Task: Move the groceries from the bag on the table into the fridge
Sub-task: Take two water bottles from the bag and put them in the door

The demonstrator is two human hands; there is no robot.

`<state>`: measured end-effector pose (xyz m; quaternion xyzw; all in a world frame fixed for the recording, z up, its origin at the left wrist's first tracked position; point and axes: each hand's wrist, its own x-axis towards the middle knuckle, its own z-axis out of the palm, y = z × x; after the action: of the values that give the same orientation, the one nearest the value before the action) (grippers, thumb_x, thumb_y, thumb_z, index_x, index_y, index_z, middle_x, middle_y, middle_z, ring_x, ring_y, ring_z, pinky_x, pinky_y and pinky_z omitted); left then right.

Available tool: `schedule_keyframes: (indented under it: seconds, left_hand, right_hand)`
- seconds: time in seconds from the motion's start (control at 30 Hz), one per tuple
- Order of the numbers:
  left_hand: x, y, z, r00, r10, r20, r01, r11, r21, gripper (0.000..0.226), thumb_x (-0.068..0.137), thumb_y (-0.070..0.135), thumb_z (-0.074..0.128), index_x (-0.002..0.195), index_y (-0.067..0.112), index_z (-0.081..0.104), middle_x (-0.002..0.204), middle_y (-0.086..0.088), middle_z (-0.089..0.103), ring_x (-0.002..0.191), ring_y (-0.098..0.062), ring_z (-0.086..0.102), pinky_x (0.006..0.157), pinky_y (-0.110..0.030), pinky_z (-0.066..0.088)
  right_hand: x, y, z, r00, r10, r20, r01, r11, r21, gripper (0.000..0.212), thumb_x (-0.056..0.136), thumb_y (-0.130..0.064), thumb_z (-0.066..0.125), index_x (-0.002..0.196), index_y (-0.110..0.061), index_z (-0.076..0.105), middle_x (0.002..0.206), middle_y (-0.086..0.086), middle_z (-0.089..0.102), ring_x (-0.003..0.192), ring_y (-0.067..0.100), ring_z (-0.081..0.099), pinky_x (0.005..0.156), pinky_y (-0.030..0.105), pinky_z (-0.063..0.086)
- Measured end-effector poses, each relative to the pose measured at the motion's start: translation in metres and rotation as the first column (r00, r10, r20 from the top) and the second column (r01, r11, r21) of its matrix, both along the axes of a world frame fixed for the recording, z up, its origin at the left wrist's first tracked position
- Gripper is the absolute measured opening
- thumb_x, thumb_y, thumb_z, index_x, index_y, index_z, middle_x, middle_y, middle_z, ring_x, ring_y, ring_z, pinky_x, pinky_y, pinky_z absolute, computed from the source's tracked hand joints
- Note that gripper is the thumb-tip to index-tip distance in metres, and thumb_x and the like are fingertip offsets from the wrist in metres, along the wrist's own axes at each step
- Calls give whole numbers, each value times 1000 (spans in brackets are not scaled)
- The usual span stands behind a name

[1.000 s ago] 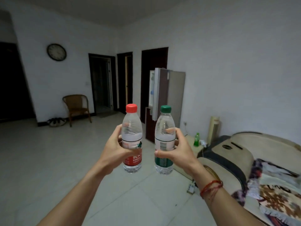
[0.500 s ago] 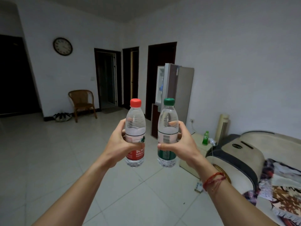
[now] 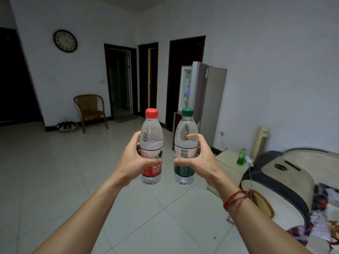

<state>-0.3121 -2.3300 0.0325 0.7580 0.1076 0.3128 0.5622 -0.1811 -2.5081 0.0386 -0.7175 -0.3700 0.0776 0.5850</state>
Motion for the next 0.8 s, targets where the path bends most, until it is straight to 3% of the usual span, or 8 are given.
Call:
schedule_keyframes:
  seconds: [0.13, 0.33, 0.47, 0.7, 0.8]
  left_hand:
    - [66, 49, -2, 1000, 4, -16, -4, 1000, 24, 82, 64, 0, 87, 125, 41, 51, 109, 3, 71, 101, -16, 69, 86, -34, 55]
    - [161, 117, 8, 999, 36, -3, -36, 999, 7, 82, 65, 1, 87, 127, 39, 49, 109, 7, 70, 98, -2, 67, 76, -18, 51]
    - [211, 161, 10, 998, 55, -17, -55, 998, 9, 81, 66, 2, 87, 127, 39, 49, 110, 10, 70, 99, -4, 68, 79, -22, 52]
    - [286, 242, -1, 995, 91, -33, -91, 996, 13, 80, 66, -1, 86, 127, 35, 50, 108, 11, 71, 97, -2, 68, 73, -14, 52]
    - [320, 287, -10, 995, 86, -47, -86, 996, 16, 79, 66, 0, 86, 127, 36, 50, 110, 10, 71, 99, -4, 68, 79, -20, 52]
  right_hand:
    - [69, 48, -1, 1000, -1, 23, 1, 1000, -7, 69, 66, -14, 92, 117, -34, 51, 103, -11, 70, 87, -4, 67, 71, 16, 54]
    - [172, 122, 9, 998, 18, 52, -16, 999, -38, 69, 66, -21, 93, 120, -34, 51, 107, -13, 70, 94, 2, 68, 81, 26, 57]
    - [228, 169, 10, 999, 30, 39, -28, 999, -39, 68, 64, -20, 93, 117, -35, 53, 105, -11, 72, 94, 5, 70, 88, 37, 60]
    - [311, 258, -2, 999, 38, 23, -37, 999, -30, 72, 59, -20, 94, 116, -36, 53, 106, -11, 72, 96, 7, 70, 90, 40, 60]
    - [347, 303, -10, 999, 38, 14, -38, 999, -36, 71, 60, -17, 94, 115, -36, 54, 105, -11, 72, 96, 8, 71, 90, 41, 60]
